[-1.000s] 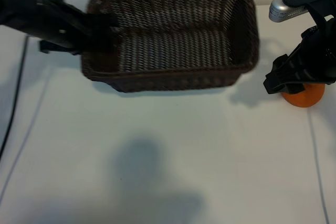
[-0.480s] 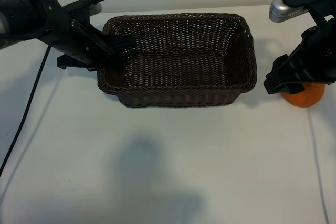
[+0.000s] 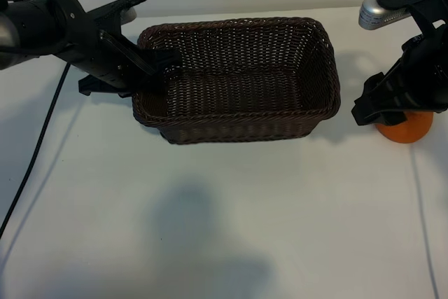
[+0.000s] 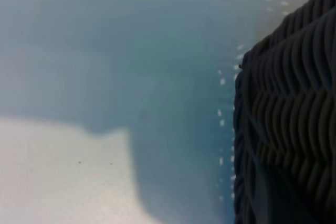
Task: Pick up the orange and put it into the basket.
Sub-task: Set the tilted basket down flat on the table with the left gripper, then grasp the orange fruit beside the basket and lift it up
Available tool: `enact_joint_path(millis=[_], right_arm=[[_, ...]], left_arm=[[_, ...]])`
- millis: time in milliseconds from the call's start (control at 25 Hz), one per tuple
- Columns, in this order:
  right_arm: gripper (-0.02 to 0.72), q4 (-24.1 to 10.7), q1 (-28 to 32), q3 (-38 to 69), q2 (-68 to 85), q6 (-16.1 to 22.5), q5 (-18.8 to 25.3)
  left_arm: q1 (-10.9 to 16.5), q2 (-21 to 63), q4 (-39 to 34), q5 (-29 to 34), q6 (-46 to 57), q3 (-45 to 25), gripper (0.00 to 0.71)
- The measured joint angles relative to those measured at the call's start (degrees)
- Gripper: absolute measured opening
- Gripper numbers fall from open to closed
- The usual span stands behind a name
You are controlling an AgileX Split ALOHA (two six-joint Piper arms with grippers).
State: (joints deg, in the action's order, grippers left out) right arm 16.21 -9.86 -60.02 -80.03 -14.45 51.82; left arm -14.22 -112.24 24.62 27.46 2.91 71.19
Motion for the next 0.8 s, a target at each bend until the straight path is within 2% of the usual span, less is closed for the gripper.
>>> enact_joint_path(millis=[400, 480, 560, 720, 800], right_arm=[[0.594, 0.0, 0.0, 0.0, 0.0, 0.0, 0.0], [0.594, 0.0, 0.0, 0.0, 0.0, 0.0, 0.0], [0.594, 0.0, 0.0, 0.0, 0.0, 0.0, 0.0], [0.594, 0.0, 0.0, 0.0, 0.0, 0.0, 0.0], [0.594, 0.0, 0.0, 0.0, 0.0, 0.0, 0.0]], left_arm=[[0.0, -1.07, -1.43, 0.05, 0.01, 0.0, 0.154], [0.0, -1.07, -1.42, 0.05, 0.01, 0.0, 0.178], [0.0, -1.07, -1.36, 0.43, 0.07, 0.0, 0.256], [0.0, -1.07, -1.09, 2.39, 0.37, 0.07, 0.559], [0.0, -0.86, -1.09, 3.35, 0.45, 0.07, 0.669]])
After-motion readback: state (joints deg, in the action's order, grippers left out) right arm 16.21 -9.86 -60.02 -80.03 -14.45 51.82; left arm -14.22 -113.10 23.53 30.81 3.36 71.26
